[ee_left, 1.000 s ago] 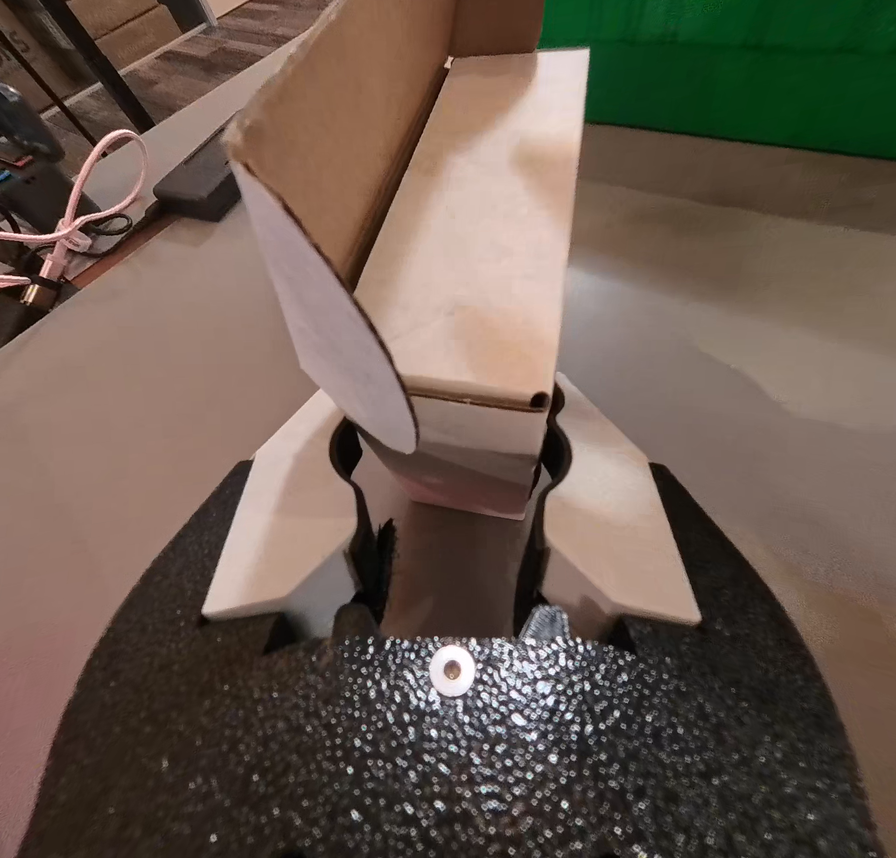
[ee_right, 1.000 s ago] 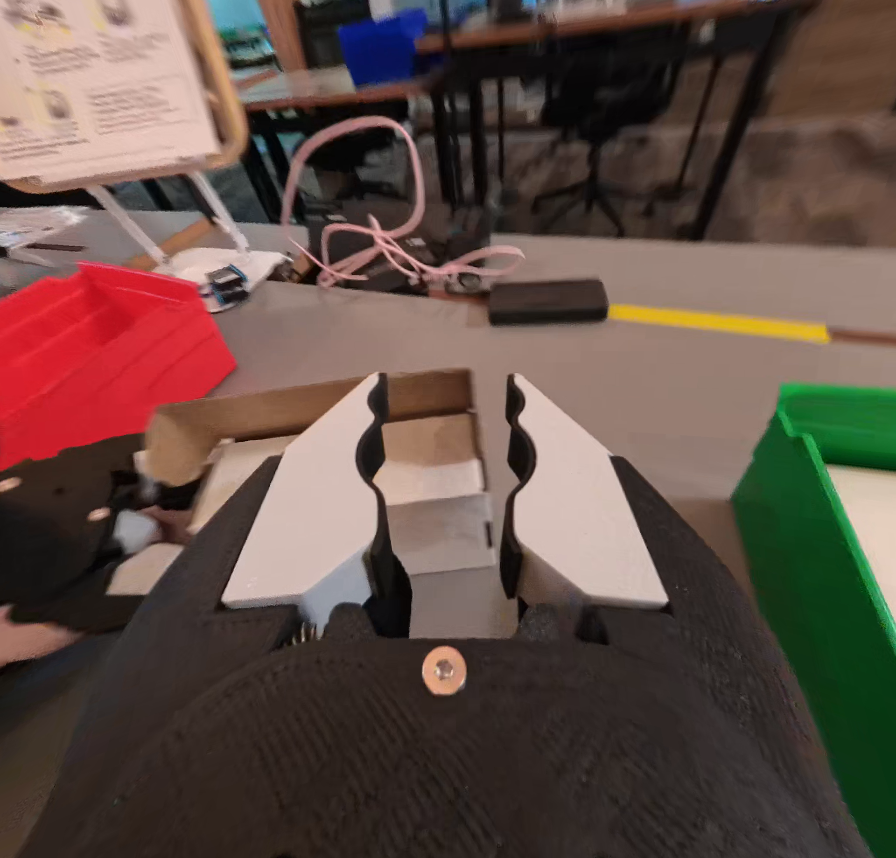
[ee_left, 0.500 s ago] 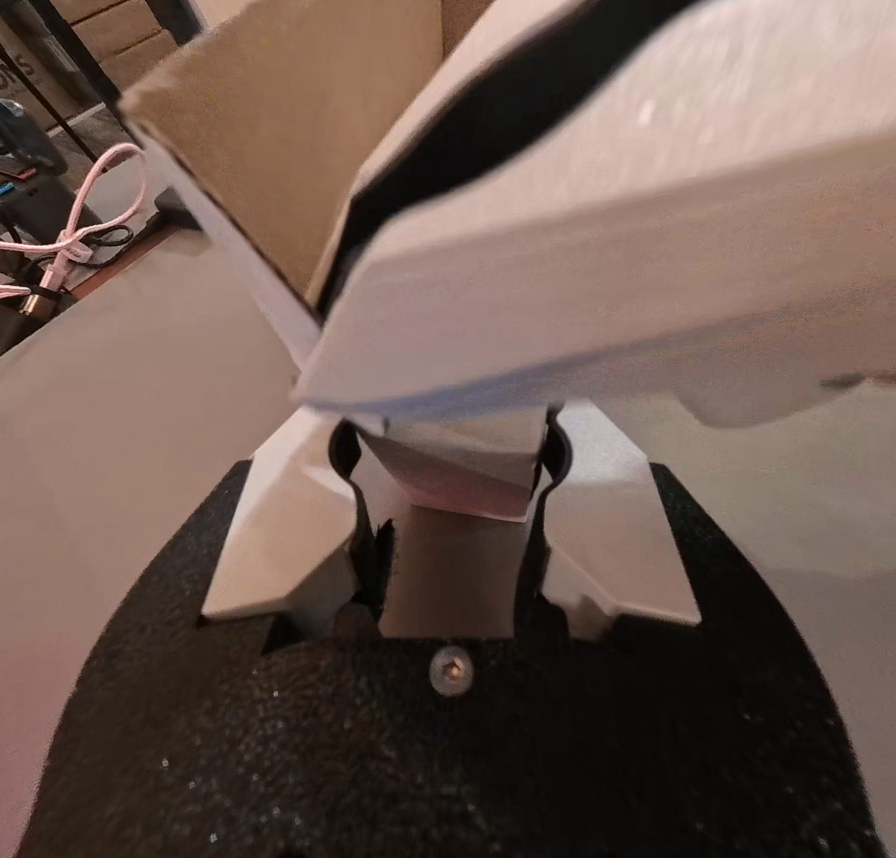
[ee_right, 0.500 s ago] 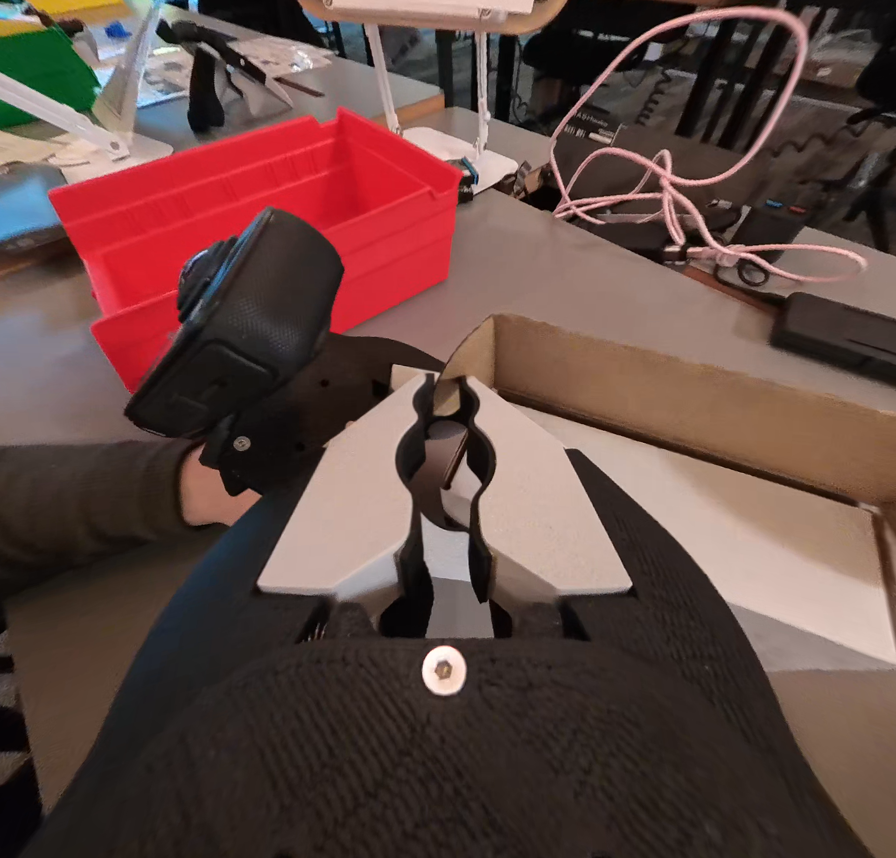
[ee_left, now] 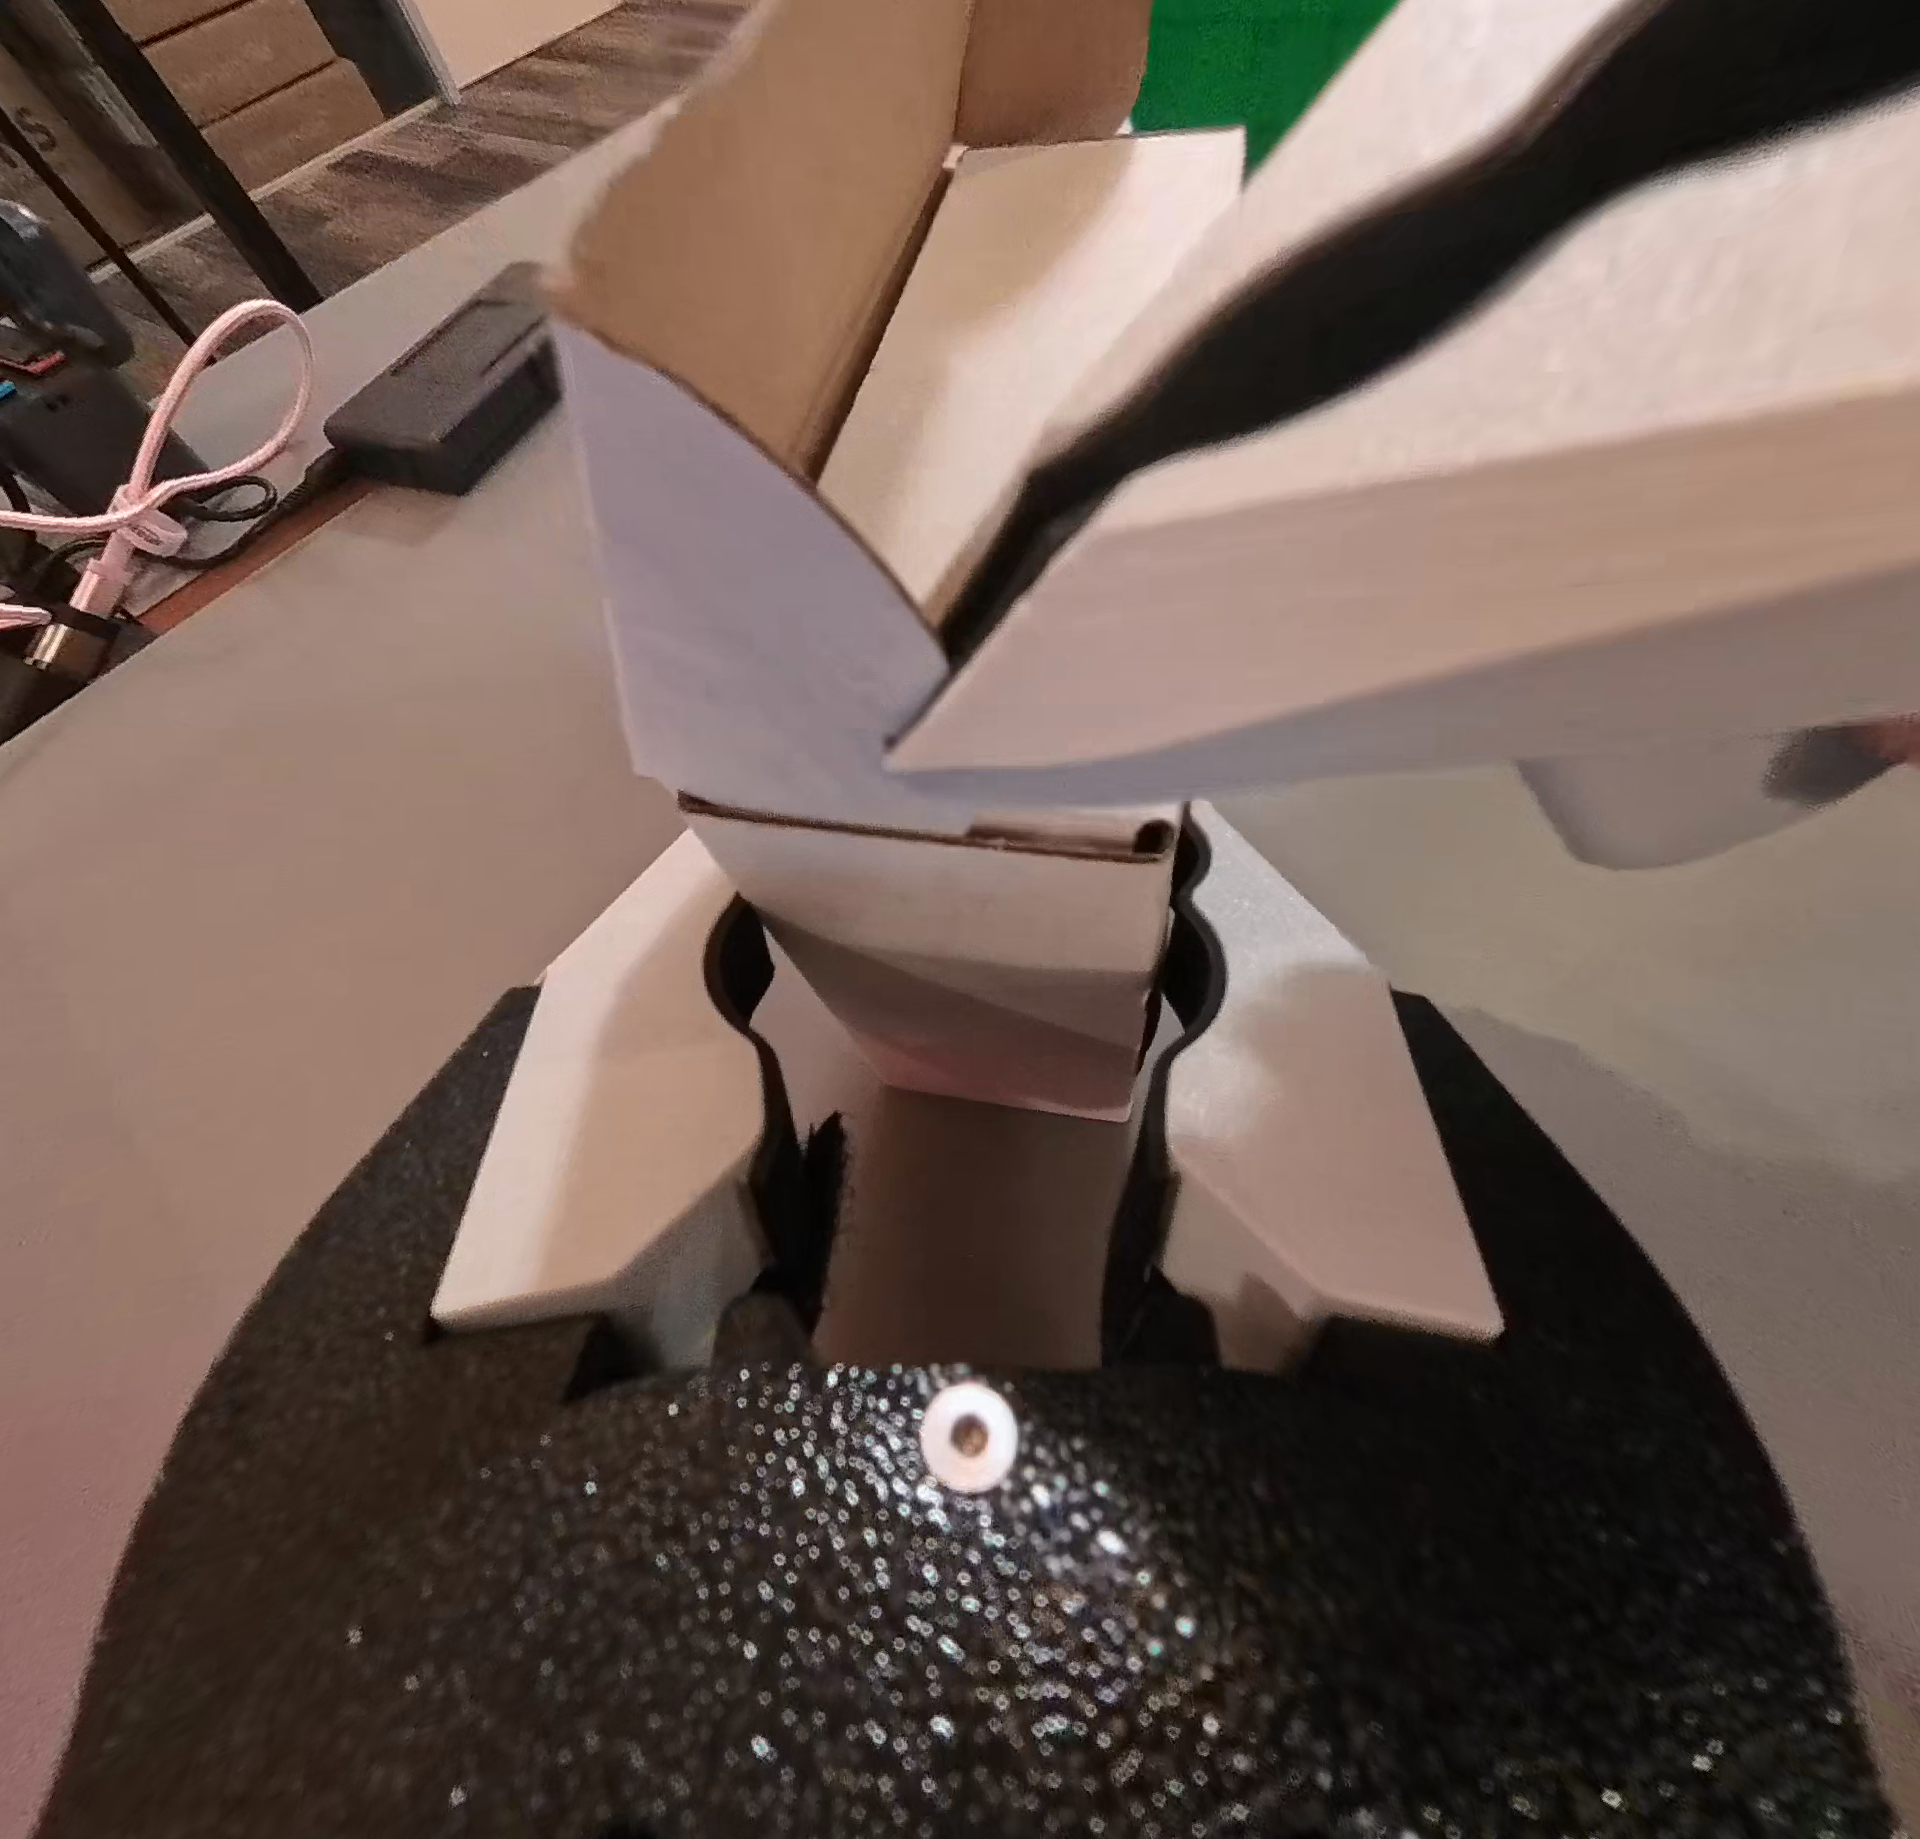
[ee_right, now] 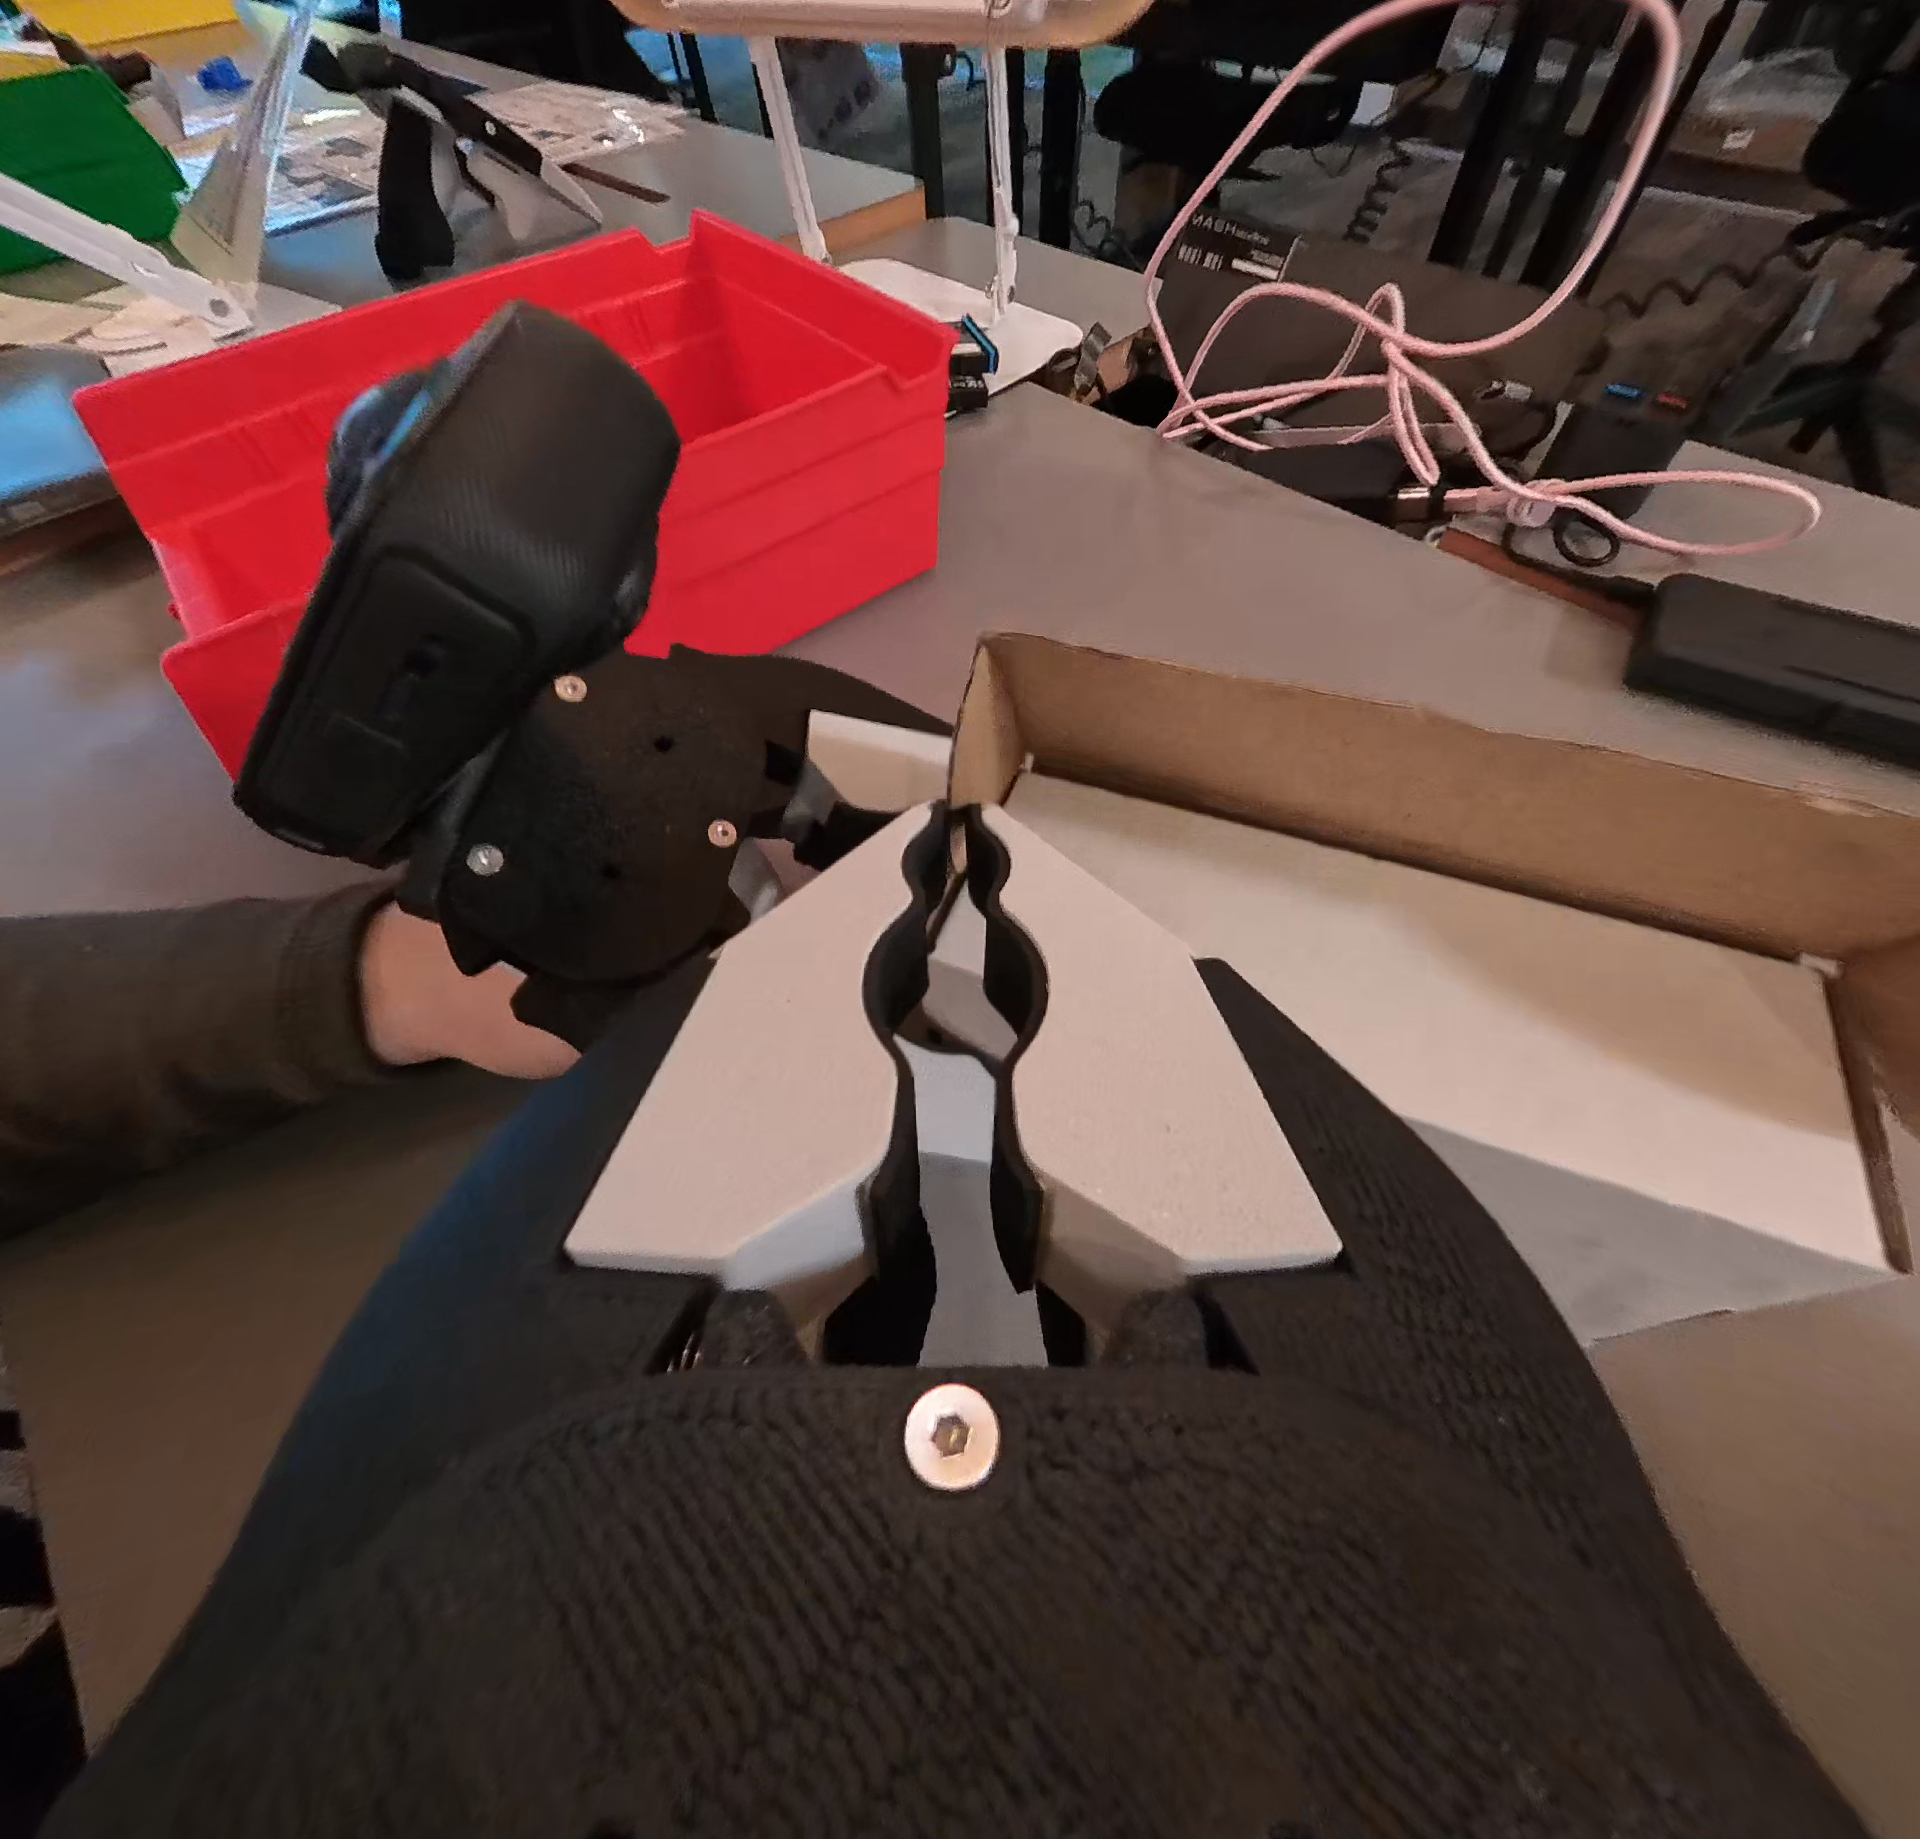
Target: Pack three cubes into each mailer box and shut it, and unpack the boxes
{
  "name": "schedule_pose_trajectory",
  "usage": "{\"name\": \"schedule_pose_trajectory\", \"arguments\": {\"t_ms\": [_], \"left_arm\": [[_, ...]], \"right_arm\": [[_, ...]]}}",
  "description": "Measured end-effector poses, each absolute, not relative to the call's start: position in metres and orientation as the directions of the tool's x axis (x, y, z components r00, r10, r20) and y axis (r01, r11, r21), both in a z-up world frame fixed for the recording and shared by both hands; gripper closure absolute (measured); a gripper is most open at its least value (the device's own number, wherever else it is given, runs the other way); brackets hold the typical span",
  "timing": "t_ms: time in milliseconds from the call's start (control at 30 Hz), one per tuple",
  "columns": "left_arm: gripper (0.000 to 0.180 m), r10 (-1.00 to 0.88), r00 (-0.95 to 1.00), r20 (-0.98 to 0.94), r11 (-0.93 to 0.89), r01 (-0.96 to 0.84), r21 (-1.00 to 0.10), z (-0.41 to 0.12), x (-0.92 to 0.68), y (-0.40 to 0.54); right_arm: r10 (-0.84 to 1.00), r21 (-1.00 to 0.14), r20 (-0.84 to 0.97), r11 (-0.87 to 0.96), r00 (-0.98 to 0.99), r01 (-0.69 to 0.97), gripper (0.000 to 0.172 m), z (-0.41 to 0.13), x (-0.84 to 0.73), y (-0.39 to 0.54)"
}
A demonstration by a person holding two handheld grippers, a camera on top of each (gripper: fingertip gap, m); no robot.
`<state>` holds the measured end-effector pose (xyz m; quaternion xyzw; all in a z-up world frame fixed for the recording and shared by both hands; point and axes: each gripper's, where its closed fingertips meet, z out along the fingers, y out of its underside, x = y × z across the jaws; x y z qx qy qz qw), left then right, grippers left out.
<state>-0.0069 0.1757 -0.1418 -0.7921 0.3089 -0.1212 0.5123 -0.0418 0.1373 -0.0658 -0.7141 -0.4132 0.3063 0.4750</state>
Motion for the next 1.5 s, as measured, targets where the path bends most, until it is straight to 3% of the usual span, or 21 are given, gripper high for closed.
{"name": "schedule_pose_trajectory", "arguments": {"t_ms": [33, 100, 167, 300, 467, 700, 833, 1167, 1267, 1333, 1400, 1500], "left_arm": [[0.105, -0.614, 0.779, -0.124, -0.284, -0.365, -0.887, -0.142, -0.007, 0.176], [0.104, -0.614, 0.778, -0.132, -0.279, -0.371, -0.886, -0.142, -0.007, 0.175], [0.104, -0.614, 0.778, -0.13, -0.28, -0.369, -0.886, -0.142, -0.007, 0.175], [0.104, -0.614, 0.778, -0.131, -0.28, -0.37, -0.886, -0.142, -0.007, 0.176], [0.104, -0.614, 0.778, -0.132, -0.279, -0.371, -0.886, -0.142, -0.007, 0.176], [0.104, -0.612, 0.779, -0.134, -0.28, -0.372, -0.885, -0.141, -0.007, 0.175], [0.104, -0.607, 0.783, -0.136, -0.288, -0.377, -0.881, -0.142, -0.008, 0.175], [0.099, -0.663, 0.719, -0.209, -0.211, -0.447, -0.869, -0.123, -0.029, 0.158], [0.117, -0.692, 0.708, -0.138, -0.079, -0.264, -0.961, -0.075, -0.036, 0.15], [0.143, -0.669, 0.733, -0.123, 0.014, -0.154, -0.988, -0.047, -0.047, 0.15], [0.164, -0.593, 0.788, -0.163, 0.071, -0.151, -0.986, -0.037, -0.061, 0.156], [0.172, -0.569, 0.797, -0.203, 0.049, -0.213, -0.976, -0.047, -0.062, 0.162]], "right_arm": [[0.883, -0.928, -0.044, -0.209, 0.467, 0.307, 0.171, -0.068, -0.041, 0.137], [0.887, -0.928, -0.042, -0.206, 0.46, 0.311, 0.168, -0.068, -0.039, 0.135], [0.877, -0.954, 0.001, -0.143, 0.48, 0.262, 0.155, -0.05, -0.026, 0.135], [0.744, -0.991, 0.056, -0.041, 0.666, 0.129, 0.152, -0.012, 0.042, 0.175], [0.673, -0.956, 0.0, -0.217, 0.739, 0.198, 0.143, -0.047, 0.088, 0.23], [0.696, -0.941, 0.013, -0.233, 0.718, 0.244, 0.152, -0.06, 0.078, 0.244], [0.707, -0.937, 0.021, -0.232, 0.707, 0.261, 0.171, -0.057, 0.075, 0.245], [0.71, -0.931, 0.044, -0.227, 0.703, 0.287, 0.172, -0.056, 0.073, 0.247], [0.716, -0.931, 0.046, -0.221, 0.697, 0.289, 0.172, -0.056, 0.073, 0.247], [0.72, -0.931, 0.045, -0.22, 0.692, 0.29, 0.172, -0.055, 0.073, 0.247], [0.723, -0.931, 0.038, -0.225, 0.69, 0.287, 0.172, -0.055, 0.073, 0.246], [0.725, -0.929, 0.026, -0.236, 0.689, 0.283, 0.172, -0.055, 0.073, 0.246]]}}
